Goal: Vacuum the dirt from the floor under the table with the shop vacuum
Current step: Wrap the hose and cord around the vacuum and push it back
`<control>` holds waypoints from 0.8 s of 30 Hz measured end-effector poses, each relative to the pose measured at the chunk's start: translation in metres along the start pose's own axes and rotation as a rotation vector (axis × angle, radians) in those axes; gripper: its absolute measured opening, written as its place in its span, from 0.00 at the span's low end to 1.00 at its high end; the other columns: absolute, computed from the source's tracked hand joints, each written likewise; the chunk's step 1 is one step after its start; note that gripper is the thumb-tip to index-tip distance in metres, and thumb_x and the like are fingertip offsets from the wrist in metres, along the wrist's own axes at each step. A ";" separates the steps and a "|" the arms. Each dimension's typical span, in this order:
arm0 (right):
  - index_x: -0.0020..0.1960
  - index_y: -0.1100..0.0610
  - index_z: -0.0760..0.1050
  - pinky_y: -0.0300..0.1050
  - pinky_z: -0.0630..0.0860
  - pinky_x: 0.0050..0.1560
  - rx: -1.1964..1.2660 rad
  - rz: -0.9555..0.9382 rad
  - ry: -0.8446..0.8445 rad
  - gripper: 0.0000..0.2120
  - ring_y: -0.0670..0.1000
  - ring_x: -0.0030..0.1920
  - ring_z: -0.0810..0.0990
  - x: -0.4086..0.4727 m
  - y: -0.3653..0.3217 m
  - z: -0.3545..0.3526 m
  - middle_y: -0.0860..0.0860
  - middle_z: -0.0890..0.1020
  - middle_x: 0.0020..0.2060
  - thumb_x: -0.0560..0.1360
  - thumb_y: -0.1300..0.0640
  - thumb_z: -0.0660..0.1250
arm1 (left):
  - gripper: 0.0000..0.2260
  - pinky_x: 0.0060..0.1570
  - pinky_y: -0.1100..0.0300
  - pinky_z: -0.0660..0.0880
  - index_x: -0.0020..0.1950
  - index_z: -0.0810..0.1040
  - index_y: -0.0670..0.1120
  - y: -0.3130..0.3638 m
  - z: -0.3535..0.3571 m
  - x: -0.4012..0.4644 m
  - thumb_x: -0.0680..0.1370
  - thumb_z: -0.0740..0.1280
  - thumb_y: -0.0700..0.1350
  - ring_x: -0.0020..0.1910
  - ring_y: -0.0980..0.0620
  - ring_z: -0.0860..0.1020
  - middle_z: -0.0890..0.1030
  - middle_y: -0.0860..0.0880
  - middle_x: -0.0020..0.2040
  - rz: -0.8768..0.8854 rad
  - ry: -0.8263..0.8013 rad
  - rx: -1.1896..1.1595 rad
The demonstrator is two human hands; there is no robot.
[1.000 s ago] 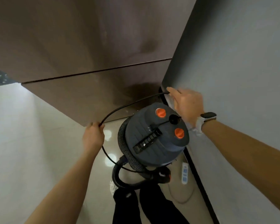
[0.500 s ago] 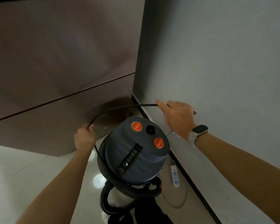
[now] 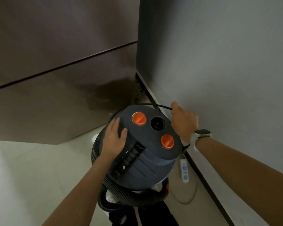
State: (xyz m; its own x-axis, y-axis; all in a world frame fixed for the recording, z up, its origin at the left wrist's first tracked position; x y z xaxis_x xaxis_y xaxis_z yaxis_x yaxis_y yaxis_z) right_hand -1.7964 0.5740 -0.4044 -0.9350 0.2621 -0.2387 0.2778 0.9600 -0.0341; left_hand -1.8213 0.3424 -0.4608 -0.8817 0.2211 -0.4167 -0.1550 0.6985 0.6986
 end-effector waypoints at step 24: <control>0.58 0.65 0.75 0.56 0.74 0.48 0.663 0.376 -0.315 0.14 0.65 0.47 0.79 -0.153 0.107 0.126 0.66 0.80 0.47 0.82 0.58 0.55 | 0.32 0.72 0.39 0.41 0.78 0.48 0.53 0.030 0.070 -0.023 0.78 0.51 0.65 0.76 0.47 0.35 0.36 0.47 0.78 0.159 -0.119 0.710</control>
State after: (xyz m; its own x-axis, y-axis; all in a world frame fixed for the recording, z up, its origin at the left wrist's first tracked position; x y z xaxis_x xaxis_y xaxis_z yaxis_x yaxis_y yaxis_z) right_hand -1.5962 0.6244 -0.4935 -0.6754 0.4197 -0.6064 0.7246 0.5306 -0.4398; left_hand -1.7748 0.4059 -0.4707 -0.8092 0.4001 -0.4301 0.3316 0.9155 0.2279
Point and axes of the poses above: each hand's wrist, its own x-axis towards the middle knuckle, its own z-axis out of the palm, y = z × x, the point moved 1 cm from there along x, towards the middle knuckle
